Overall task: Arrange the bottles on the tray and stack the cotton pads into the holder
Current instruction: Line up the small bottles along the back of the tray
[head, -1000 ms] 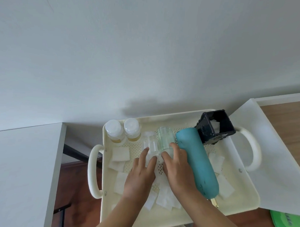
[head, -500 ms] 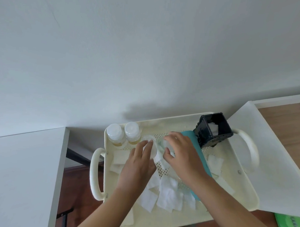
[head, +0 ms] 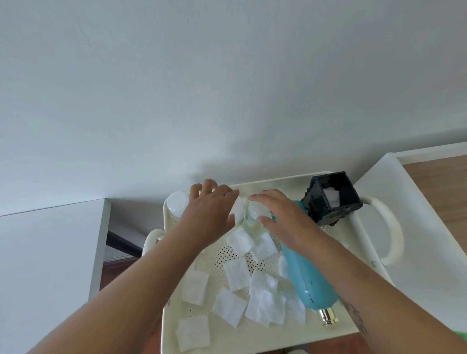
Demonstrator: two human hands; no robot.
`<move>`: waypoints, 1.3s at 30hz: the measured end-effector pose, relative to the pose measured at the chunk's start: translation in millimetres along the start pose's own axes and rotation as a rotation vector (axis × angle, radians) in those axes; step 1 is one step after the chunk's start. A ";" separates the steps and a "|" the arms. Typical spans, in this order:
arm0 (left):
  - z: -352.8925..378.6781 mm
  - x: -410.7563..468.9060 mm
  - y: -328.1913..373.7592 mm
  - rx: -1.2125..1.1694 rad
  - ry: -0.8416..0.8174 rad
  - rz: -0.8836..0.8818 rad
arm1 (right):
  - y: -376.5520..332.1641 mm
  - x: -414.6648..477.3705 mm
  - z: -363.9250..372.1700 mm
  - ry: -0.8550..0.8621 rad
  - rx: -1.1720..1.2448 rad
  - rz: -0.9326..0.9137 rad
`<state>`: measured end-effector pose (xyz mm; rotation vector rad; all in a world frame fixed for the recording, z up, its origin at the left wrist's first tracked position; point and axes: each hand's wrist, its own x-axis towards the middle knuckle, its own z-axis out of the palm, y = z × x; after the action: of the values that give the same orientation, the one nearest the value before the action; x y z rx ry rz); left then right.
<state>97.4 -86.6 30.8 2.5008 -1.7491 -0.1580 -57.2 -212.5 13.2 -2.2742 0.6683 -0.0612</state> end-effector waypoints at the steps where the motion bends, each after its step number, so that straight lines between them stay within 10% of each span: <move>1: -1.5 2.8 -1.7 -0.028 -0.027 -0.002 | -1.6 2.2 -1.6 0.005 -0.004 -0.005; 39: 14.3 -1.5 -19.0 -0.195 0.051 -0.055 | 10.4 23.4 9.0 0.136 0.049 0.017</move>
<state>112.7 -78.9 14.2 2.3931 -1.5643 -0.2538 -39.6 -223.9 -3.9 -2.2316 0.7485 -0.2238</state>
